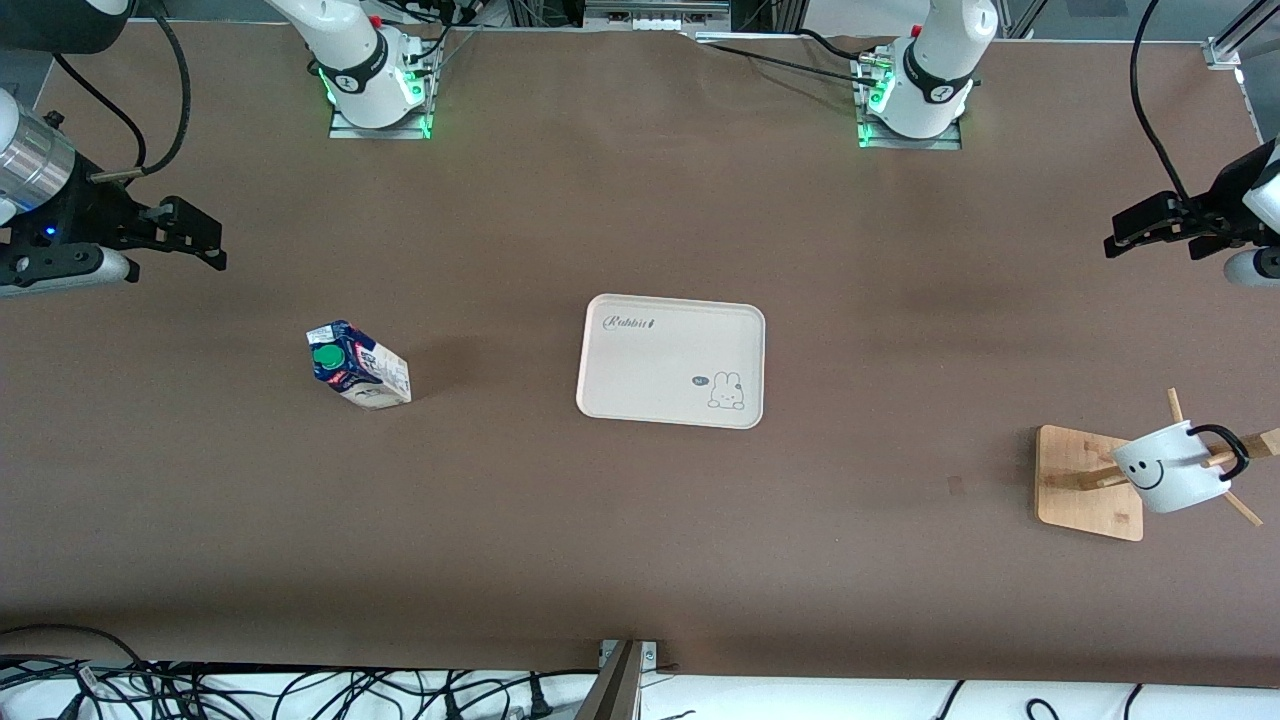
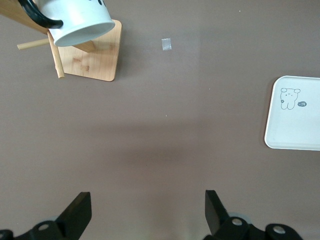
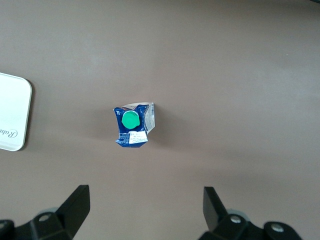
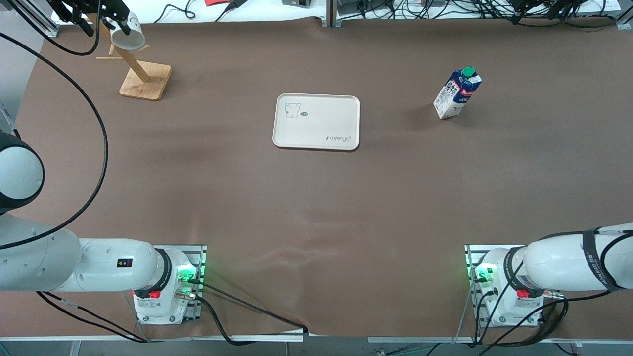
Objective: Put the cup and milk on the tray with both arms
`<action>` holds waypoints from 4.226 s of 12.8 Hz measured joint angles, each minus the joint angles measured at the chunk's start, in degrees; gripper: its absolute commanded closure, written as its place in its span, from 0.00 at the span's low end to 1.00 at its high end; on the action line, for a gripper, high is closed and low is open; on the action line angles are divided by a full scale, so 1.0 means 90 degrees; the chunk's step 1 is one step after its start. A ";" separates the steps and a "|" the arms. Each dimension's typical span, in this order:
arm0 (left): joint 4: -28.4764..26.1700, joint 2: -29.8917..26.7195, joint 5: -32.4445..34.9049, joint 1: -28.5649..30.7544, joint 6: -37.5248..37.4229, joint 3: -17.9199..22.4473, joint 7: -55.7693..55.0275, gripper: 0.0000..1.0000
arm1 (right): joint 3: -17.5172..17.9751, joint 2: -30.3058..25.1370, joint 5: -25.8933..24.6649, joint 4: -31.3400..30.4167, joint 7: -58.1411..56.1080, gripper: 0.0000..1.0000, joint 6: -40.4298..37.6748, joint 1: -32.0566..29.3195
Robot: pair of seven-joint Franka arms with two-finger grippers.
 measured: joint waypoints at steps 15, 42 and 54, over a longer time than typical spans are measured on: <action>0.0073 0.0343 0.0172 -0.0043 0.0570 -0.0267 -0.0313 0.00 | 0.0000 0.0002 0.0000 0.0000 0.0000 0.00 -0.0002 0.0000; -0.4229 -0.0121 0.0104 -0.0028 0.9768 -0.0361 -0.0367 0.00 | 0.0107 0.2179 -0.0099 -0.0016 -0.0024 0.00 0.1307 0.0749; -0.5434 0.0068 0.0103 0.0124 1.2181 -0.0344 -0.0398 0.00 | -0.0030 0.2405 -0.0140 -0.0563 -0.0125 0.47 0.1305 0.0695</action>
